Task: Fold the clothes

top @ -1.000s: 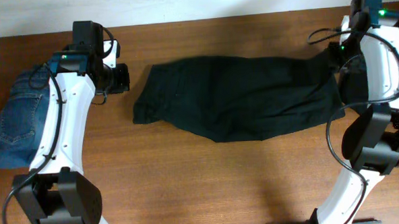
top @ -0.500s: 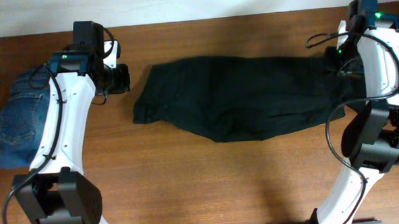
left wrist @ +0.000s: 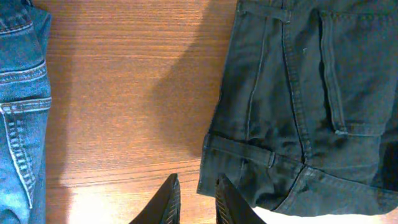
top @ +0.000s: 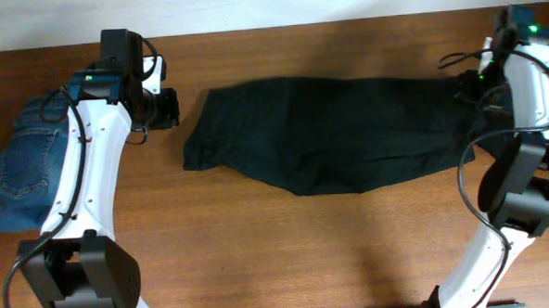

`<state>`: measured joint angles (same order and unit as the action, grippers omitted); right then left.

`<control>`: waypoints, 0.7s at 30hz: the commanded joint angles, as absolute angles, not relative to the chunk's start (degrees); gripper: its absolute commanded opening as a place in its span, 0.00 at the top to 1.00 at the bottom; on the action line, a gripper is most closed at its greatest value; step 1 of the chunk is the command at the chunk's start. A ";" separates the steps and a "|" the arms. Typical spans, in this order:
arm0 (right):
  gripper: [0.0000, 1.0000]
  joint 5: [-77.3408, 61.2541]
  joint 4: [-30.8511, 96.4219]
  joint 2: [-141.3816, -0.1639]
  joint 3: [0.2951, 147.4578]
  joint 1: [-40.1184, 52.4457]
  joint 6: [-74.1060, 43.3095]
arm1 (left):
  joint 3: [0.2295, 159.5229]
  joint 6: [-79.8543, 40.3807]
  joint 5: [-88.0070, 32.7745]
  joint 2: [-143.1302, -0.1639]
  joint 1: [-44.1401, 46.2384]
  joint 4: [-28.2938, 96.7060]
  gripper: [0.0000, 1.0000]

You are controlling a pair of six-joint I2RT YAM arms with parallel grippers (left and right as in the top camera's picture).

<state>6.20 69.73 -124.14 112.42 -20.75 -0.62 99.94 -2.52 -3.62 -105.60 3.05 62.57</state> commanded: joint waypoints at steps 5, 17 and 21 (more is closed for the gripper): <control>0.27 -0.47 64.45 -124.16 104.73 -22.22 -0.23 | 100.18 -1.63 -4.27 -105.30 3.22 62.61 0.80; 0.96 -15.70 65.80 -121.78 109.32 -22.15 2.96 | 100.18 -1.63 -4.25 -105.30 3.22 62.59 0.80; 0.96 -18.24 70.15 -116.55 122.52 -21.04 3.03 | 100.18 -1.63 -4.25 -105.30 3.22 62.17 0.80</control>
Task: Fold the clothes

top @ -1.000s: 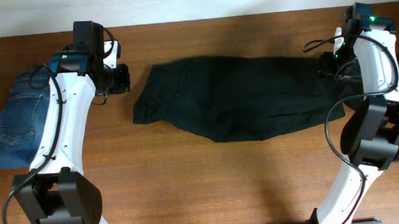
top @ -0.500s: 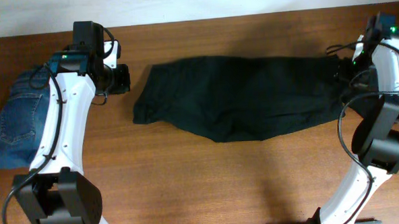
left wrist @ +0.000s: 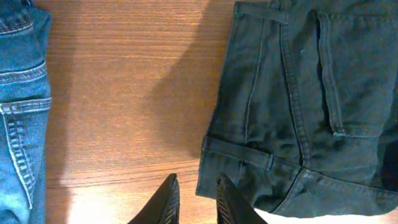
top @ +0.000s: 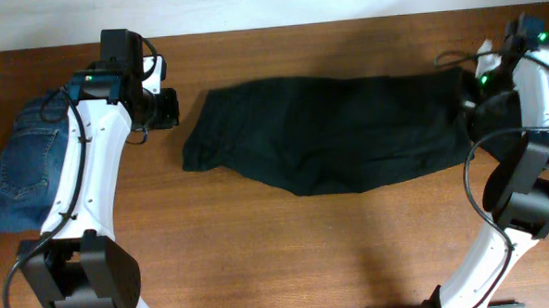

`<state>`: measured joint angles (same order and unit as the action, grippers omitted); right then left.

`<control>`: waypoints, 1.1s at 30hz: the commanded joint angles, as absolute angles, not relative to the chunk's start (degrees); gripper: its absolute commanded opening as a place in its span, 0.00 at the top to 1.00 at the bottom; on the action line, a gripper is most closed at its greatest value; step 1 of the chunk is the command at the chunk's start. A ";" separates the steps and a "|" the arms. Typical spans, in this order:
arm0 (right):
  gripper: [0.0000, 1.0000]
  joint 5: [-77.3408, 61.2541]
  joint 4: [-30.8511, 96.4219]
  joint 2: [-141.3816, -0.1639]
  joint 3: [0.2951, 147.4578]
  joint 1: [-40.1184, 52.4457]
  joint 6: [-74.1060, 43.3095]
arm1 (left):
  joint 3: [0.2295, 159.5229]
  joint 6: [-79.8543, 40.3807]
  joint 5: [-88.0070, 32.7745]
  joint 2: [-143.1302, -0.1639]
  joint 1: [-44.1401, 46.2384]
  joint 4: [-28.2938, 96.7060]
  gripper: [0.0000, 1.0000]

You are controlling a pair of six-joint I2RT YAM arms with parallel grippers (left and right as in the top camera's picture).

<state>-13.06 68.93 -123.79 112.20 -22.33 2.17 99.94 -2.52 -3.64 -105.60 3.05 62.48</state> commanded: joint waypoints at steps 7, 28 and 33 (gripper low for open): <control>0.96 -15.75 74.41 -110.15 136.05 -15.88 4.05 | 100.18 -1.63 -4.25 -105.30 3.22 62.19 0.80; 0.96 -11.18 81.23 -109.34 136.07 -14.26 4.05 | 100.18 -1.65 -6.50 -105.32 3.38 61.58 0.49; 0.96 -11.81 84.75 -109.34 136.07 -14.26 4.05 | 100.16 -1.65 -9.89 -105.82 3.38 55.86 0.39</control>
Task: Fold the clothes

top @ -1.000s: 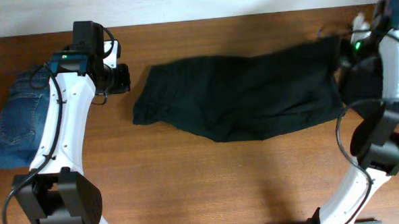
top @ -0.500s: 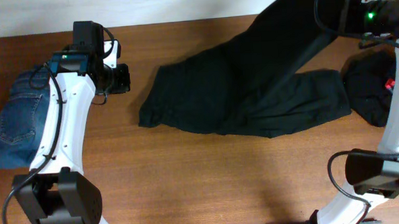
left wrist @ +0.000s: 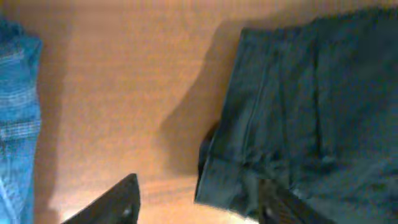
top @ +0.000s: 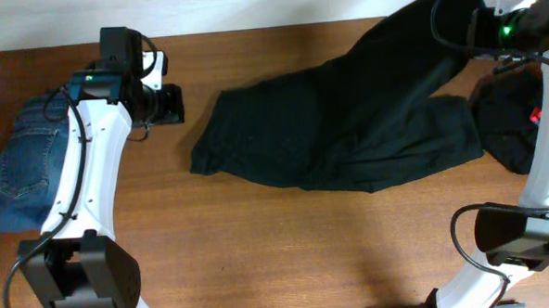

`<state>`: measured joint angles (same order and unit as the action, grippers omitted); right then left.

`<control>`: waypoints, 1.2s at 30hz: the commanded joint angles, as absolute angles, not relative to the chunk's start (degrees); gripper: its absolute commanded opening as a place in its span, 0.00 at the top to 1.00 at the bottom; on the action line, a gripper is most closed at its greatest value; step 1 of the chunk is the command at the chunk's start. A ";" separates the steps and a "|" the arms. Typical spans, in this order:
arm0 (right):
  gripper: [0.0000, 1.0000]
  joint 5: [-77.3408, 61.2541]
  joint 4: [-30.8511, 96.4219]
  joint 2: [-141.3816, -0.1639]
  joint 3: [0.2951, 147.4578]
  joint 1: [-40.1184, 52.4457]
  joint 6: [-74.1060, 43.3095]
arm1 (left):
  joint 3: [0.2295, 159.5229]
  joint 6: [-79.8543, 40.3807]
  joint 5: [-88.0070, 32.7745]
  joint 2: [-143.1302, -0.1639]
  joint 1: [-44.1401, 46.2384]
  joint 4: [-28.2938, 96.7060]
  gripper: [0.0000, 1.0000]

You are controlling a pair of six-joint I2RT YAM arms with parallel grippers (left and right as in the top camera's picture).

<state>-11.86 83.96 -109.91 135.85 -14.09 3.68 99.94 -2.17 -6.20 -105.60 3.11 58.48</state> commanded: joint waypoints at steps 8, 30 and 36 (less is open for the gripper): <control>0.96 -11.79 86.24 -109.34 136.07 -14.26 4.05 | 100.18 -1.69 -24.88 -113.43 4.01 42.87 0.38; 0.96 -11.77 86.59 -109.34 136.03 -14.26 4.08 | 100.18 4.62 -17.82 -135.33 7.75 28.34 0.39; 0.96 -11.75 86.56 -109.36 136.03 -14.26 4.08 | 100.77 4.84 -29.85 -135.28 8.49 30.61 0.87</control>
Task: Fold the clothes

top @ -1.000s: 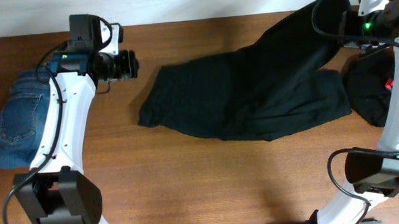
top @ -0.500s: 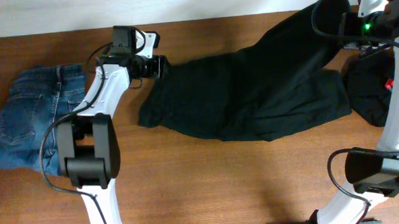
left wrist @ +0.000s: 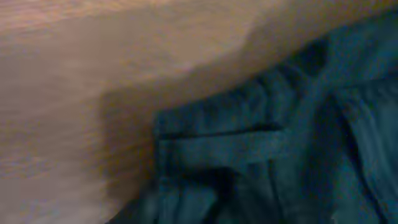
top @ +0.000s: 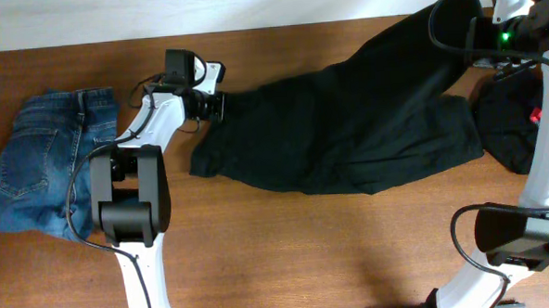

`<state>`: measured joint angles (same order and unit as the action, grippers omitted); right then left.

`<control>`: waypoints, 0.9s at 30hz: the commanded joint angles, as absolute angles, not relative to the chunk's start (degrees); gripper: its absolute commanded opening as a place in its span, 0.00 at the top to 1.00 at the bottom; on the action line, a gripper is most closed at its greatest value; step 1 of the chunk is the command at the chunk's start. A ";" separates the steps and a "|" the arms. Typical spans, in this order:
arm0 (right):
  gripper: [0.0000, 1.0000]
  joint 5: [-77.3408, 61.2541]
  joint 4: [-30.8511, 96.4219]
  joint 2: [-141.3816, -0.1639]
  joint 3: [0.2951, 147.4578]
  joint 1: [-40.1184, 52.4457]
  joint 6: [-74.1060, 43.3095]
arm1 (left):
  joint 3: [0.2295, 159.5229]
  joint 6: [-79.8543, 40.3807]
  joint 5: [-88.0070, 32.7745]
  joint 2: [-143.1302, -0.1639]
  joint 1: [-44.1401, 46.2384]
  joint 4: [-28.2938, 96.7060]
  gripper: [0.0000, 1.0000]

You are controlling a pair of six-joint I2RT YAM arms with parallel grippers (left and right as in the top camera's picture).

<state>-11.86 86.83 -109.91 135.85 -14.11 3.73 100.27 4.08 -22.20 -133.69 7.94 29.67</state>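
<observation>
The black pants point(top: 348, 132) lie across the middle of the table, waistband to the left. One leg is lifted toward the far right corner, where my right gripper is shut on its end. My left gripper point(top: 219, 106) sits at the far corner of the waistband. The left wrist view is blurred and very close to the waistband and a belt loop point(left wrist: 224, 146). Its fingers do not show there, so open or shut is unclear.
Folded blue jeans point(top: 38, 160) lie at the left end of the wooden table point(top: 288, 255). A dark bundled garment point(top: 510, 125) with a red tag sits at the right edge, under the right arm.
My left arm has moved from left of the pants onto the far corner of the waistband. Its camera now sits close on the fabric. The right gripper still holds the leg up.
At first the pants lay flat and stretched out, with my left gripper shut beside the waistband and my right gripper at the leg ends. Later one leg was raised to the far right and the left gripper was open. Now the left gripper is at the waistband.
</observation>
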 commanded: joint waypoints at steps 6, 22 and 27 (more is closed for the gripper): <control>0.96 -9.82 86.56 -109.38 136.03 -14.26 4.05 | 103.79 4.84 -34.94 -131.26 6.20 36.03 0.99; 0.96 -9.39 93.80 -109.93 135.55 -14.26 4.05 | 105.54 4.78 -31.90 -108.88 -0.49 50.87 0.99; 0.96 -6.79 97.21 -110.76 135.55 -14.28 4.03 | 105.41 4.82 -25.06 -108.68 -0.49 63.66 0.99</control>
<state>-9.06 96.82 -110.02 135.85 -14.09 3.68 105.60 4.38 -31.86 -108.42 -0.27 59.13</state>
